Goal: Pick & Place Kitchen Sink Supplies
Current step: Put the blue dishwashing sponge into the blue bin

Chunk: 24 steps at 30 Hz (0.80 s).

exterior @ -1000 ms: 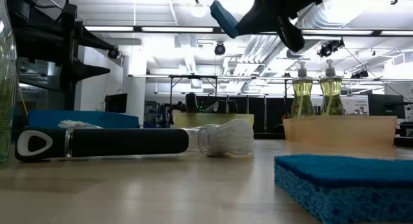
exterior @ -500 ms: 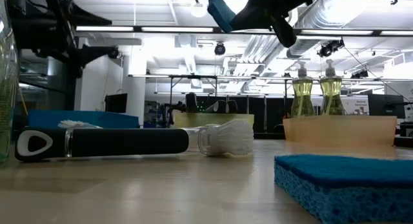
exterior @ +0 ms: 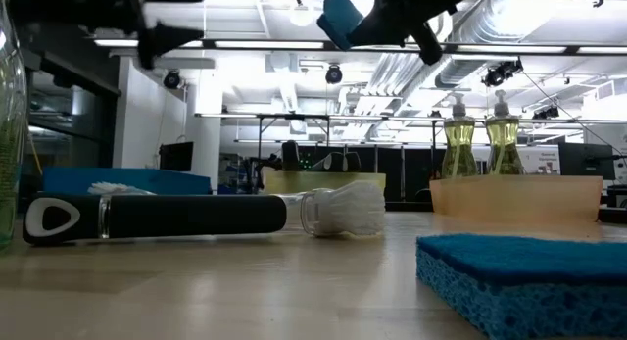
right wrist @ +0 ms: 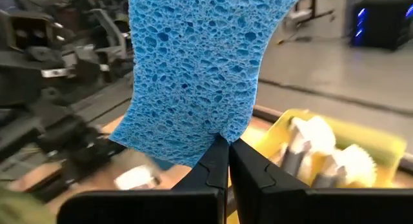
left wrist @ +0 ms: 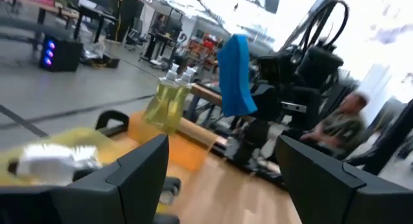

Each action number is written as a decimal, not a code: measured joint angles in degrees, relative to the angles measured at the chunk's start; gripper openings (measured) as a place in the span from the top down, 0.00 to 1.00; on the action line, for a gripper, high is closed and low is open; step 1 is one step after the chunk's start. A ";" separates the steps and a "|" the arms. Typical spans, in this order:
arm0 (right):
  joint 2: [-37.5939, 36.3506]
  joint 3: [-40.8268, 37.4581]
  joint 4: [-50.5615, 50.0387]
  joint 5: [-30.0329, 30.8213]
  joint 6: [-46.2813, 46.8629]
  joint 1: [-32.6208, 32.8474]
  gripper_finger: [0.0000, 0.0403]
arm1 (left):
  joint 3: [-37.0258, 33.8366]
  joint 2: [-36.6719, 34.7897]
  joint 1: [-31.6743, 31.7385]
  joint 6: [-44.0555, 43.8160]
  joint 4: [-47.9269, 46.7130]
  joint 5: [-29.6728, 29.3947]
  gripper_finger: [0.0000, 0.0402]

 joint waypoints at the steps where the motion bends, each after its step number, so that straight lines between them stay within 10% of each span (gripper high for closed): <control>1: 0.42 0.48 0.04 1.18 -1.15 -0.02 1.00 | 1.79 2.52 -0.02 1.23 0.03 -0.01 0.30; 24: 5.66 5.79 -9.16 4.90 -8.62 0.00 1.00 | 36.02 45.09 0.00 6.26 -0.96 -5.84 0.30</control>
